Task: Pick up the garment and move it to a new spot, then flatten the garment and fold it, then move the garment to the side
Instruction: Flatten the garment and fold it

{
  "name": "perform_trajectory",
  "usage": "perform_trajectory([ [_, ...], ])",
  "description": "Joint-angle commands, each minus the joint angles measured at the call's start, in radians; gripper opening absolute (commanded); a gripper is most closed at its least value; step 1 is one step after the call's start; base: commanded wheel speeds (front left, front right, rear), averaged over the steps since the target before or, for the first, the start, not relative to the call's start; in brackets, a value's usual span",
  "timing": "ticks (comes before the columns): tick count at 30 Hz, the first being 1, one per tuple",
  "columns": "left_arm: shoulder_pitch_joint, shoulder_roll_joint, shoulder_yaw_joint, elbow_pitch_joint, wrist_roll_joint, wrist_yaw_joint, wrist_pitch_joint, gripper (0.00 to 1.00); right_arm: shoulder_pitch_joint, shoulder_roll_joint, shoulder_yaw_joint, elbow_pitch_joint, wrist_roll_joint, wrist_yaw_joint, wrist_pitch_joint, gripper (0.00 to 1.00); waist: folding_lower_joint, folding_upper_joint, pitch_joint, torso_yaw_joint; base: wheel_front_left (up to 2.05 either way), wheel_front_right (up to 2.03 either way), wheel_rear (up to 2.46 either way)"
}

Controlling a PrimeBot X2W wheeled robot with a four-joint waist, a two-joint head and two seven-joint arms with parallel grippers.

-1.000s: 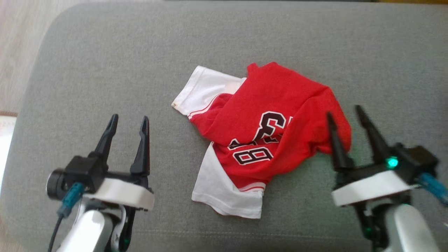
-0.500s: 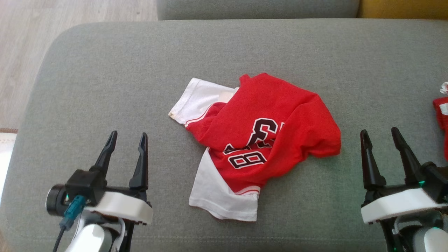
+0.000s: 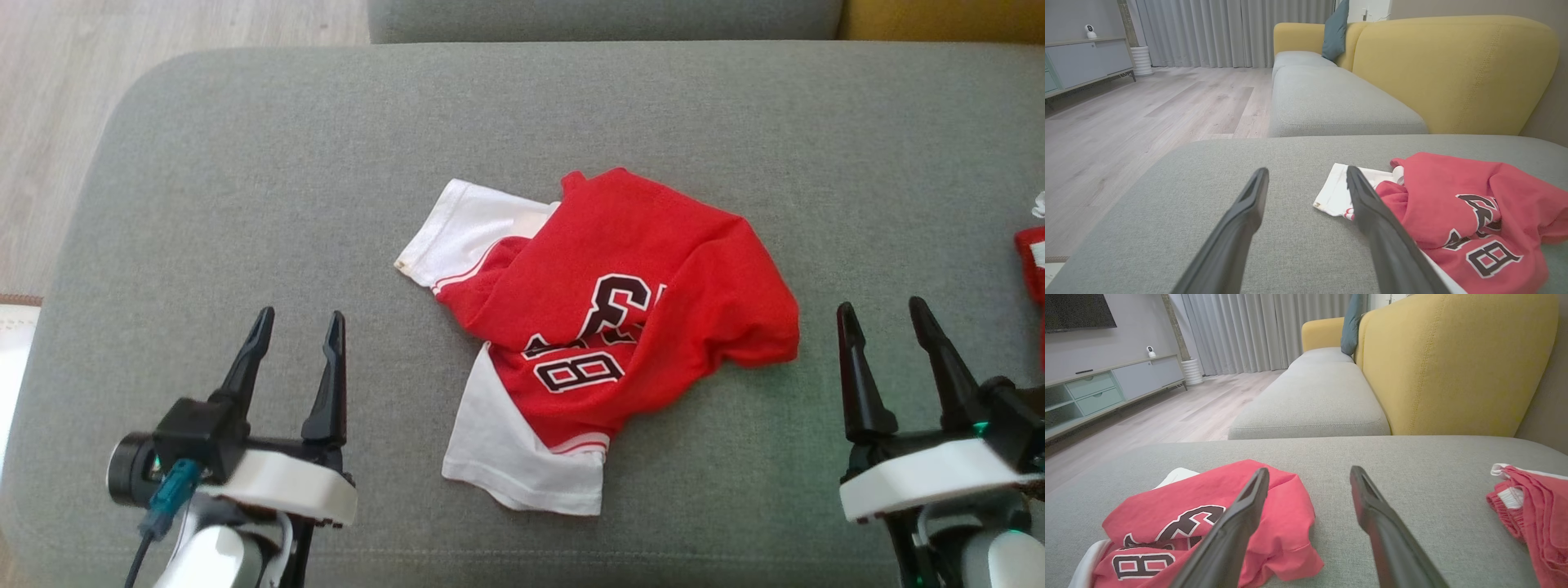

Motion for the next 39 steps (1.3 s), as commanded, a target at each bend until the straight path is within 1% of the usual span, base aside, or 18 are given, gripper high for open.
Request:
perform_trajectory([
  [1, -0.041, 0.024, 0.039, -0.03, -0.004, 0.006, 0.0, 1.0, -0.025, -0.006, 0.023, -0.033, 0.005, 0.003, 0.004, 1.0, 0.0, 0.0, 0.003, 0.001, 0.0, 0.0, 0.0],
  [5, -0.047, 0.025, 0.039, -0.032, -0.005, 0.006, -0.001, 1.0, -0.026, -0.006, 0.018, -0.015, 0.01, 0.003, 0.013, 1.0, 0.0, 0.0, 0.015, 0.002, 0.0, 0.0, 0.0],
  [9, -0.063, 0.023, 0.036, -0.037, -0.004, 0.002, -0.003, 1.0, -0.036, -0.006, -0.006, 0.036, 0.015, 0.003, 0.019, 1.0, 0.0, 0.0, 0.046, 0.008, 0.0, 0.0, 0.0],
  [14, -0.095, 0.016, 0.03, -0.043, 0.0, -0.005, -0.007, 1.0, -0.104, -0.006, -0.03, 0.107, 0.003, 0.003, 0.011, 1.0, 0.0, 0.0, 0.101, 0.019, 0.0, 0.0, 0.0],
  [17, -0.115, 0.012, 0.026, -0.04, 0.002, -0.012, -0.01, 1.0, -0.165, -0.006, -0.016, 0.153, -0.002, 0.003, 0.021, 1.0, 0.0, 0.0, 0.13, 0.028, 0.0, 0.0, 0.0],
  [23, -0.145, 0.004, 0.023, -0.023, 0.004, -0.025, -0.017, 1.0, -0.239, -0.014, 0.034, 0.259, 0.025, 0.003, 0.089, 1.0, 0.0, 0.0, 0.161, 0.045, 0.0, 0.0, 0.0],
  [24, -0.147, 0.003, 0.023, -0.02, 0.003, -0.026, -0.018, 1.0, -0.245, -0.014, 0.04, 0.269, 0.034, 0.003, 0.095, 0.97, 0.0, 0.0, 0.162, 0.046, 0.0, 0.0, 0.0],
  [25, -0.147, 0.003, 0.023, -0.02, 0.003, -0.026, -0.018, 1.0, -0.245, -0.014, 0.04, 0.269, 0.034, 0.003, 0.095, 0.97, 0.0, 0.0, 0.162, 0.046, 0.0, 0.0, 0.0],
  [26, -0.148, 0.002, 0.024, -0.017, 0.003, -0.027, -0.019, 1.0, -0.249, -0.013, 0.046, 0.275, 0.043, 0.003, 0.098, 0.47, 0.0, 0.0, 0.163, 0.047, 0.0, 0.0, 0.0],
  [27, -0.148, 0.002, 0.025, -0.015, 0.003, -0.027, -0.02, 1.0, -0.25, -0.013, 0.051, 0.278, 0.049, 0.003, 0.097, 0.0, 0.0, 0.0, 0.164, 0.047, 0.0, 0.0, 0.0],
  [29, -0.148, 0.001, 0.028, -0.012, 0.003, -0.026, -0.022, 1.0, -0.25, -0.012, 0.056, 0.27, 0.058, 0.003, 0.077, 0.0, 0.0, 0.0, 0.164, 0.045, 0.0, 0.0, 0.0],
  [32, -0.146, 0.001, 0.031, -0.008, 0.003, -0.025, -0.024, 1.0, -0.234, -0.011, 0.035, 0.241, 0.064, 0.003, 0.046, 0.0, 0.0, 0.0, 0.16, 0.037, 0.0, 0.0, 0.0],
  [35, -0.144, 0.001, 0.033, -0.006, 0.002, -0.025, -0.025, 1.0, -0.206, -0.009, -0.011, 0.199, 0.062, 0.003, 0.031, 0.0, 0.0, 0.0, 0.155, 0.029, 0.0, 0.0, 0.0],
  [39, -0.143, 0.0, 0.031, -0.008, 0.003, -0.025, -0.026, 1.0, -0.171, -0.008, -0.094, 0.14, 0.051, 0.003, 0.041, 0.0, 0.0, 0.0, 0.151, 0.025, 0.0, 0.0, 0.0],
])
